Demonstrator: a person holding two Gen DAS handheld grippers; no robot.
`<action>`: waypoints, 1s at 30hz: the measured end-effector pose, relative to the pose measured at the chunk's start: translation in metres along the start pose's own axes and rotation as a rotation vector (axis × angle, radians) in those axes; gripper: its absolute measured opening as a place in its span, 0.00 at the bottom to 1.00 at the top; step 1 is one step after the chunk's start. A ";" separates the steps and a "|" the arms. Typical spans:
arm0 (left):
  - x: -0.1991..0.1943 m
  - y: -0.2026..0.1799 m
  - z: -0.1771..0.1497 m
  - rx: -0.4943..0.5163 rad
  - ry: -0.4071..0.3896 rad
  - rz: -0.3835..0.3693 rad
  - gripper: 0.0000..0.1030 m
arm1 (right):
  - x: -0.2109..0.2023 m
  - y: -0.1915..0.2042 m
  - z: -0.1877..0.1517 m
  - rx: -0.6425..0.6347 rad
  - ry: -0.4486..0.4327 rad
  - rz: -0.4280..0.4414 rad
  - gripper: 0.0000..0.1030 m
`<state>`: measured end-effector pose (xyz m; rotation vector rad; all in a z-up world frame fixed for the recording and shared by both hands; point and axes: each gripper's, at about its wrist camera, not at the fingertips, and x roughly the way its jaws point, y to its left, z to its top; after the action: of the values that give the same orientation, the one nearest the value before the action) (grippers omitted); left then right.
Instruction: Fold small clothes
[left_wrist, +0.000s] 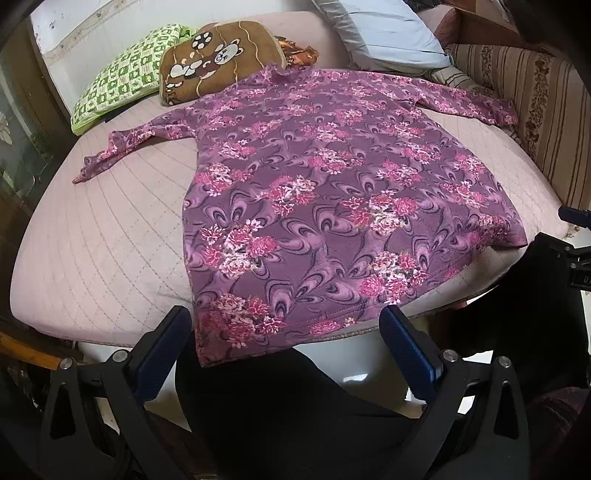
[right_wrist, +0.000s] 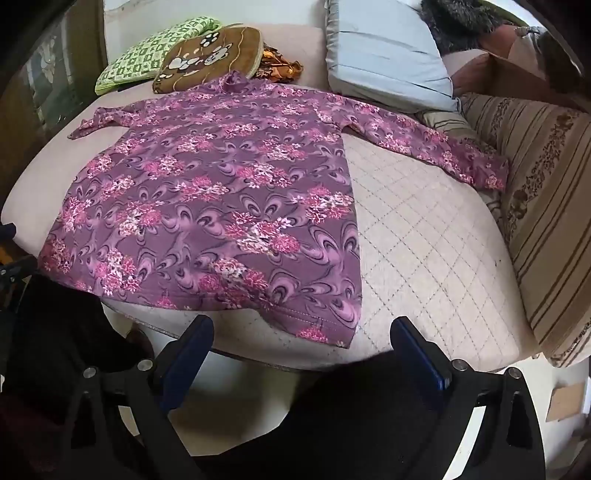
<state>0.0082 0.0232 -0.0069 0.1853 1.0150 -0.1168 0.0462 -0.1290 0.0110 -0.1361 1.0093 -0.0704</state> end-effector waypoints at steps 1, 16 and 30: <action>0.001 0.000 0.000 0.000 0.001 0.003 1.00 | 0.000 0.001 0.000 -0.002 -0.001 -0.002 0.95; 0.001 -0.009 0.006 0.000 -0.017 -0.003 1.00 | 0.000 -0.001 0.000 0.016 -0.006 0.007 0.95; 0.003 -0.016 0.007 0.007 -0.016 -0.009 1.00 | 0.000 -0.004 0.001 0.036 -0.007 0.013 0.95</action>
<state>0.0122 0.0062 -0.0072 0.1862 0.9999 -0.1300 0.0469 -0.1328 0.0118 -0.0971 1.0009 -0.0756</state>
